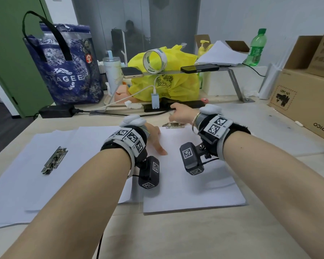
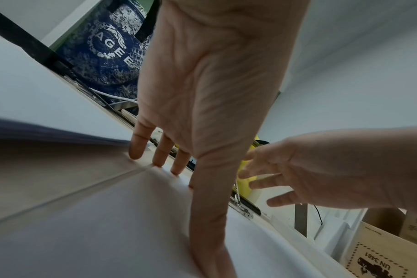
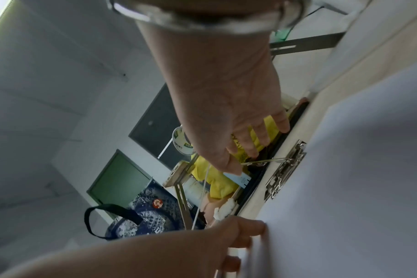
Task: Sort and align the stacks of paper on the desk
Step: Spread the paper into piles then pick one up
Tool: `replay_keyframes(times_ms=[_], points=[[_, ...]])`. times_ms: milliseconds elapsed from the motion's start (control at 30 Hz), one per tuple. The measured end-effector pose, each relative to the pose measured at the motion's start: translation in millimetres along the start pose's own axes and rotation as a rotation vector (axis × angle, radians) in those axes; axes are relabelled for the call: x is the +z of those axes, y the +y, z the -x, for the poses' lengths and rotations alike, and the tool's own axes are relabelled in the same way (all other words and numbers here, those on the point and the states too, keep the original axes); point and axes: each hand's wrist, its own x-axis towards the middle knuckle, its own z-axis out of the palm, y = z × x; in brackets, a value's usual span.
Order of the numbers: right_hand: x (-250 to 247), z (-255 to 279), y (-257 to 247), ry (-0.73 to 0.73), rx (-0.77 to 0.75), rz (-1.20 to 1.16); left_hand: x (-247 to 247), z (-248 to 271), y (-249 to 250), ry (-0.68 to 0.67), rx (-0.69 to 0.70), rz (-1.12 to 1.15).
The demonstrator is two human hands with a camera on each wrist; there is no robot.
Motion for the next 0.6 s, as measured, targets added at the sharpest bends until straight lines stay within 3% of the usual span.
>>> replay_keyframes(times_ms=[200,367,600], points=[[9.4,-8.3,-3.1,0.014,-0.048,0.327,0.2,0.3,2.4,-0.002,0.008,0.004],[22.5,-16.3,-7.6,-0.066,-0.082,0.610,0.9,0.0,3.0,0.027,0.026,-0.028],[28.7,-17.6,-0.8,-0.140,-0.118,0.690,0.2,-0.8,5.5,0.066,0.038,-0.059]])
